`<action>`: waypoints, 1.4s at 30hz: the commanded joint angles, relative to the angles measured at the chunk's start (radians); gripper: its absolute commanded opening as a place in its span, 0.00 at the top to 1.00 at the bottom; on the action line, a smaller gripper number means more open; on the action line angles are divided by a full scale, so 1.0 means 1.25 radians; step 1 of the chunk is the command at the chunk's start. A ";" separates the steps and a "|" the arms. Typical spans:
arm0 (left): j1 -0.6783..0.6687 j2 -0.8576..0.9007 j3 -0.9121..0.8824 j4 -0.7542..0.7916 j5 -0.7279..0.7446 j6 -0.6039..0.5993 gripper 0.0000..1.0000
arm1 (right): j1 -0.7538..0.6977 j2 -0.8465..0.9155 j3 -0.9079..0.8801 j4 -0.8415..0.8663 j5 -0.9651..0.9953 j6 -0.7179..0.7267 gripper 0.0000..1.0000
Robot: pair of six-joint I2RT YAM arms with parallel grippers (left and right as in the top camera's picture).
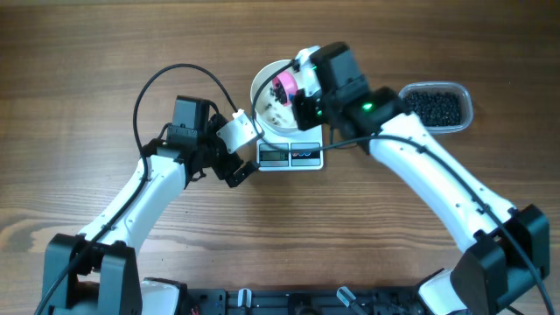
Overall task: Scoop item into bowl and weigh 150g on scale
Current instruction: 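Carry filled scoop over the bowl and pour beans in, then return scoop to the bean tub and scoop more beans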
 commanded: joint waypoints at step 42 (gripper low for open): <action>0.005 0.006 -0.007 0.000 0.009 0.007 0.00 | -0.518 -0.166 0.034 -0.375 0.163 -0.138 0.96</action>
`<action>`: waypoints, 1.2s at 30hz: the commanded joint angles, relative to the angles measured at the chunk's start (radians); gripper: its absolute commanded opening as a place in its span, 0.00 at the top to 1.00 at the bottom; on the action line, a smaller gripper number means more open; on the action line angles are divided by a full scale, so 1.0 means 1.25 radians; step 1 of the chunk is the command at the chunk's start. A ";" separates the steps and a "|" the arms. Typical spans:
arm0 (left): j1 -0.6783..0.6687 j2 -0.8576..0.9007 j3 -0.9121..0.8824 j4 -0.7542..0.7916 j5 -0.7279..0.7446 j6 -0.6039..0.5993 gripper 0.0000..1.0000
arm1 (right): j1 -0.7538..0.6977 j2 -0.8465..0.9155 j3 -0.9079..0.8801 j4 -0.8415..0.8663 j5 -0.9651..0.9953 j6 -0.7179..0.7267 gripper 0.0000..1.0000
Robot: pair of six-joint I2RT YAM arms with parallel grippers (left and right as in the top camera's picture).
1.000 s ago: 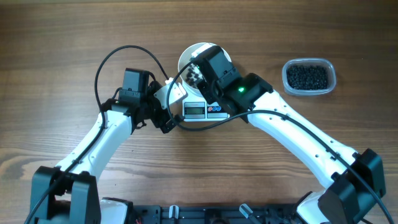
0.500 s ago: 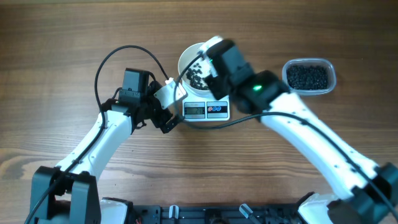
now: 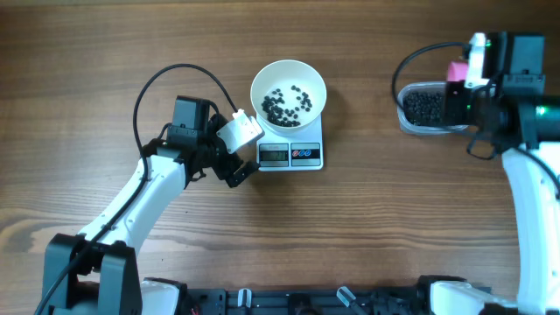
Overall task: Scoop item into bowl and weigh 150g on scale
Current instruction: 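Return scoop to the bean tub and scoop more beans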
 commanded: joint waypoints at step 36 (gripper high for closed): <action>0.005 0.006 -0.007 0.000 0.009 0.007 0.00 | -0.206 0.322 -0.029 -0.005 -0.476 -0.106 0.96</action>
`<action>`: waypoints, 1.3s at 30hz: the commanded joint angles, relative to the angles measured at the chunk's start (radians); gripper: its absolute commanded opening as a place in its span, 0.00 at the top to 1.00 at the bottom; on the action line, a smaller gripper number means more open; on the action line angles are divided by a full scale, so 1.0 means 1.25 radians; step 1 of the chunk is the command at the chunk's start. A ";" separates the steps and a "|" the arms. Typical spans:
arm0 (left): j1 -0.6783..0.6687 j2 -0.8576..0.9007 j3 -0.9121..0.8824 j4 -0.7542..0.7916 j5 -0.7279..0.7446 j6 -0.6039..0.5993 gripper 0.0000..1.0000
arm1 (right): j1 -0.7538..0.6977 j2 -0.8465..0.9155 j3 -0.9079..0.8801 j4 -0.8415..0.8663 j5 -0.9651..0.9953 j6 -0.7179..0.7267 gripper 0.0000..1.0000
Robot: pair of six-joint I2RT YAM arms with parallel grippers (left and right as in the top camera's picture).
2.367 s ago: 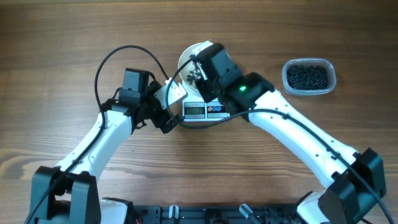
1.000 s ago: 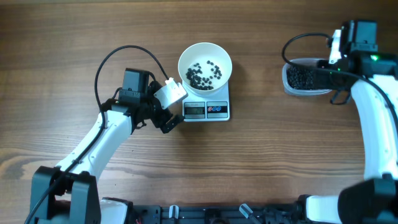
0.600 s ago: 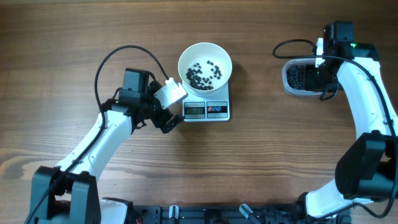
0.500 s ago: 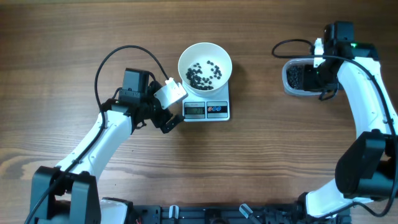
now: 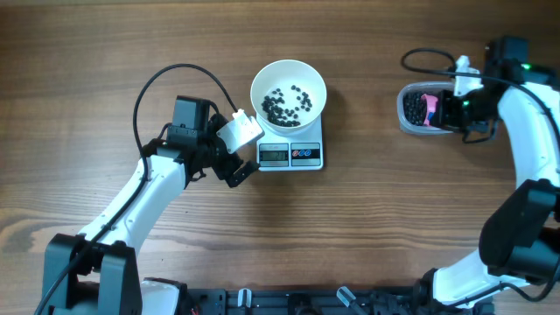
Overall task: Scoop item into bowl and weigh 150g on scale
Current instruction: 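Return scoop to the bean tub and scoop more beans, then carry second scoopful over the bowl and pour beans in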
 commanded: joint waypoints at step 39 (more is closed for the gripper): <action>0.005 0.006 -0.007 0.000 0.009 0.007 0.00 | -0.019 0.016 0.102 -0.131 -0.669 -0.144 0.96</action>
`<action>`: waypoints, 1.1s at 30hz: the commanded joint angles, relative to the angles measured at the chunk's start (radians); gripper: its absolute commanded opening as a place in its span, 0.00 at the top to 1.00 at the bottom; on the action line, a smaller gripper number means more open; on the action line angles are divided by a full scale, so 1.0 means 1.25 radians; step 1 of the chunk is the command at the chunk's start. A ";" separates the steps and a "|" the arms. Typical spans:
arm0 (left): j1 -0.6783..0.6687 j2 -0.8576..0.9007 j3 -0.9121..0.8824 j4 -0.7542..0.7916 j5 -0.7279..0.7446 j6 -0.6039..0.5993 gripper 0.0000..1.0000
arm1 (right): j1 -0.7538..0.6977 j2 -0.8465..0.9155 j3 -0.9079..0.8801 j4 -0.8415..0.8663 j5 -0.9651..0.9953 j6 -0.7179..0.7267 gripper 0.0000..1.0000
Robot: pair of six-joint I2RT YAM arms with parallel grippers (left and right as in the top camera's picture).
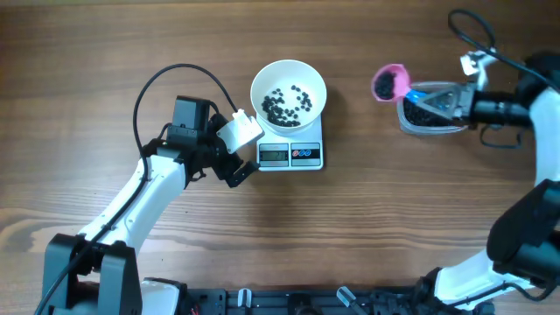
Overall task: Scoop item into bowl and weigh 150g on scale
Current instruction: 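Carry second scoopful over the bowl and pour beans in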
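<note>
A white bowl [289,80] with a small heap of black beans [282,103] stands on the grey scale [292,154] at mid-table. The clear tub of black beans [420,112] sits at the right. My right gripper [448,100] is shut on the handle of the pink scoop [390,81]. It lies over the tub, and the scoop's head sticks out past the tub's left edge, toward the bowl. What the scoop carries cannot be made out. My left gripper [245,150] rests open just left of the scale, holding nothing.
The scale's display and buttons face the front edge. Black cables loop behind the left arm [166,79] and above the right arm [468,26]. Bare wooden table [367,219] lies between scale and tub and in front of them.
The scoop was down inside the tub of beans. Now it is out, with its head left of the tub, and the right gripper points left across the tub. The left arm has not moved.
First my right gripper held the pink scoop at the bowl on the scale. Then it was over at the tub, and the bowl showed beans inside. Then the scoop was in the tub's beans. Now it is out, facing the bowl. The left arm stayed beside the scale.
</note>
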 commanded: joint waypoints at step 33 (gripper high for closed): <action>0.005 0.006 -0.007 0.000 0.009 0.007 0.00 | 0.803 0.010 0.220 0.176 1.140 0.329 0.96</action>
